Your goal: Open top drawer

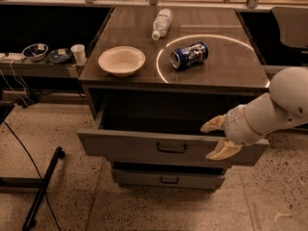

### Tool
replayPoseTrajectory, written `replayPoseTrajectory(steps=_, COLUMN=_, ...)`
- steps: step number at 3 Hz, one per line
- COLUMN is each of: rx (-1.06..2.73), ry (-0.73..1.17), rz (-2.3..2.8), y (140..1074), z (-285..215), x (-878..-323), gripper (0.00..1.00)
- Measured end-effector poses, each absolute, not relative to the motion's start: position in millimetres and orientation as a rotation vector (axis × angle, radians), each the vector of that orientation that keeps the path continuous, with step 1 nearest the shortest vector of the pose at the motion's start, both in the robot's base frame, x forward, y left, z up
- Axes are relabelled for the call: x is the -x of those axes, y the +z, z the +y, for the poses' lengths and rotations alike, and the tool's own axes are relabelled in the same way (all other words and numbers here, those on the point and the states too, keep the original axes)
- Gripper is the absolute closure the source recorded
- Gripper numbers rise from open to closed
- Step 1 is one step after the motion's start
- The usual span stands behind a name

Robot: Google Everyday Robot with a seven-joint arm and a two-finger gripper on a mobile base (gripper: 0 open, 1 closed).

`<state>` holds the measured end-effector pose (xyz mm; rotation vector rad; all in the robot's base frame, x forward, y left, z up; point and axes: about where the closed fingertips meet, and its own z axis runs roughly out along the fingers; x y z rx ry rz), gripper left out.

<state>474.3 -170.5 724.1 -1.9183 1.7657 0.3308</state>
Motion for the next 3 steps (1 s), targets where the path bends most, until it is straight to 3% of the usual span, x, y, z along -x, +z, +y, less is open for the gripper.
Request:
replayPoseTrajectory(steps=1, rx=1.919, ry=0.259, rz=1.764, y=746, z=-169, x=-486, gripper=0.49)
replayPoseTrajectory(steps=2, rx=1.924, ry=0.218, rz=1.778, y=757, z=-158, x=-511, gripper=0.72)
replayPoseTrajectory(steps=3, rx=1.964, ry=0.205, rz=1.803, y=741, z=-142, x=-537, gripper=0.88)
